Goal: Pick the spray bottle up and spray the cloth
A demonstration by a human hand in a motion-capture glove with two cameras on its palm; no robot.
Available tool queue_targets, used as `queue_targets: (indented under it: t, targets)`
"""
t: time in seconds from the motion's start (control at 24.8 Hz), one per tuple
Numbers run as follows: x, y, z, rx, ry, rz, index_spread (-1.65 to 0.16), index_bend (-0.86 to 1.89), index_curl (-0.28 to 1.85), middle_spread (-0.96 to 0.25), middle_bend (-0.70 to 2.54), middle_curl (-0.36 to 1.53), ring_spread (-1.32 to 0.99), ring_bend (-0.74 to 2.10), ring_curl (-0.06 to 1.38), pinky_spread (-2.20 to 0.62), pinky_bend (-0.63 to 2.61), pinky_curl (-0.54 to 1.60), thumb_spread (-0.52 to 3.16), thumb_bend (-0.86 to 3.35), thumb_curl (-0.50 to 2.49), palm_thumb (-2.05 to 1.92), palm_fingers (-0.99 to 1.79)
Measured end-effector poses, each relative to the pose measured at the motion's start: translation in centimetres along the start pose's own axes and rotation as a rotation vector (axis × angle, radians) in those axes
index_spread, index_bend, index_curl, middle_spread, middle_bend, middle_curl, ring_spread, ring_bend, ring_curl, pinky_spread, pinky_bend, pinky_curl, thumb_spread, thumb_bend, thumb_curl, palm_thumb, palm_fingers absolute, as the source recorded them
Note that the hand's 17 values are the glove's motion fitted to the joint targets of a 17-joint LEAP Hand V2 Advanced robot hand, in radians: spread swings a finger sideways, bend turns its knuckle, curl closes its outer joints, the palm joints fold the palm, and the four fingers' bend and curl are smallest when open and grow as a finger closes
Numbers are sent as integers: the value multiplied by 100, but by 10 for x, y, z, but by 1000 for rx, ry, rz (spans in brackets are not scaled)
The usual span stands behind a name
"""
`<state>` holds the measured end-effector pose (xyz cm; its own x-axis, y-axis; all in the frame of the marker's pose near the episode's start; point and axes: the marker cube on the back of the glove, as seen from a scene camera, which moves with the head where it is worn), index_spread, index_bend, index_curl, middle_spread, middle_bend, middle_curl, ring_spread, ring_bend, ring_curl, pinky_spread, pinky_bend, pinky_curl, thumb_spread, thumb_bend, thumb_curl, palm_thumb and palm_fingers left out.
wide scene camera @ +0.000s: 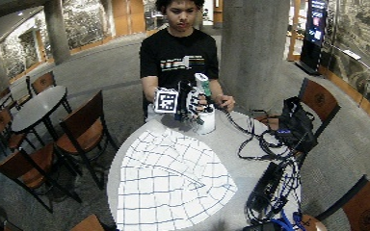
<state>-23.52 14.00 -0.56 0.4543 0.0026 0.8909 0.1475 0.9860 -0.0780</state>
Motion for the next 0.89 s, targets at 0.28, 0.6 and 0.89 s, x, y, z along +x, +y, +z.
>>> queue_targets:
  t: [0.28,0.6,0.89]
  targets:
    - [-16,-15,-64,-54,34,157,-20,47,53,-14,53,49,-13,41,40,35,12,12,39,-2,64,101,109]
    - [-15,-43,-122,-26,17,329,-20,45,54,-15,52,49,-12,40,41,34,12,13,37,-3,68,100,110]
    - [3,-61,-140,-1,9,513,-20,45,55,-14,51,49,-12,39,41,33,12,13,38,-4,69,97,110]
